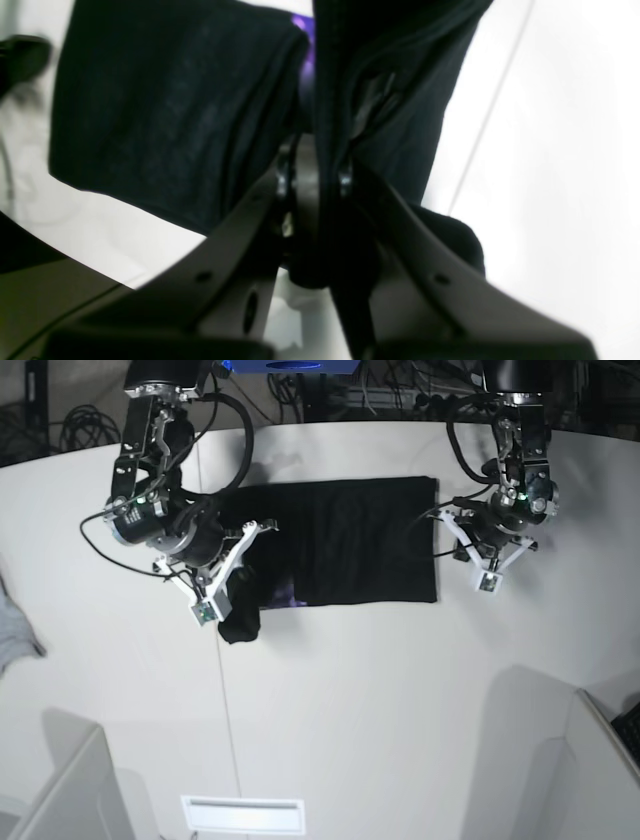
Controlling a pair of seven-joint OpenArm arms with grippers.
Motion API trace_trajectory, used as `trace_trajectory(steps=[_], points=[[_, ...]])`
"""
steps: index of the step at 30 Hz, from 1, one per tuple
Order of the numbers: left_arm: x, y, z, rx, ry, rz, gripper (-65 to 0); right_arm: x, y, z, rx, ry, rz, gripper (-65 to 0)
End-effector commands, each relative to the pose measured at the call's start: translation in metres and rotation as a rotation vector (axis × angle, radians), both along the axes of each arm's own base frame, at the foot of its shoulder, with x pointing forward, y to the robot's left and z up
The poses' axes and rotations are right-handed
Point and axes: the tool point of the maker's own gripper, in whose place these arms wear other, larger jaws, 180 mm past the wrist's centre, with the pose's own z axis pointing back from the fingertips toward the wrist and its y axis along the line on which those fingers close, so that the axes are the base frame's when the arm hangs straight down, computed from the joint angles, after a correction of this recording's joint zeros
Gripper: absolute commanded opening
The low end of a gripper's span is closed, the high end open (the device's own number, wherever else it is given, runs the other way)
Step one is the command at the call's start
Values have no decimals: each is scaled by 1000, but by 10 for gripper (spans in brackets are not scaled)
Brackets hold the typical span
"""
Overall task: Fold the T-shirt properly
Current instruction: 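Grasp both strip ends and fold them toward the middle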
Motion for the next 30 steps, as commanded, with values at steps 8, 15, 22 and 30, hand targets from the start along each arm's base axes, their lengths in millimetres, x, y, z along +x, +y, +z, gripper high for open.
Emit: trace_trajectory(steps=[8,15,22,30], points=[[-30,-39,-40,-68,196,-29,-650,20,10,24,61,-114,-18,-650],[-2,-74,-32,-87,160,-120,-650,29,9,31,64,-140,-24,-650],[19,-80,-25,-102,132,-116,-650,34,10,37,65,-159,-18,-650],[20,-78,-24,-102,130,-109,-650,30,24,36,72,-153,22,-650]])
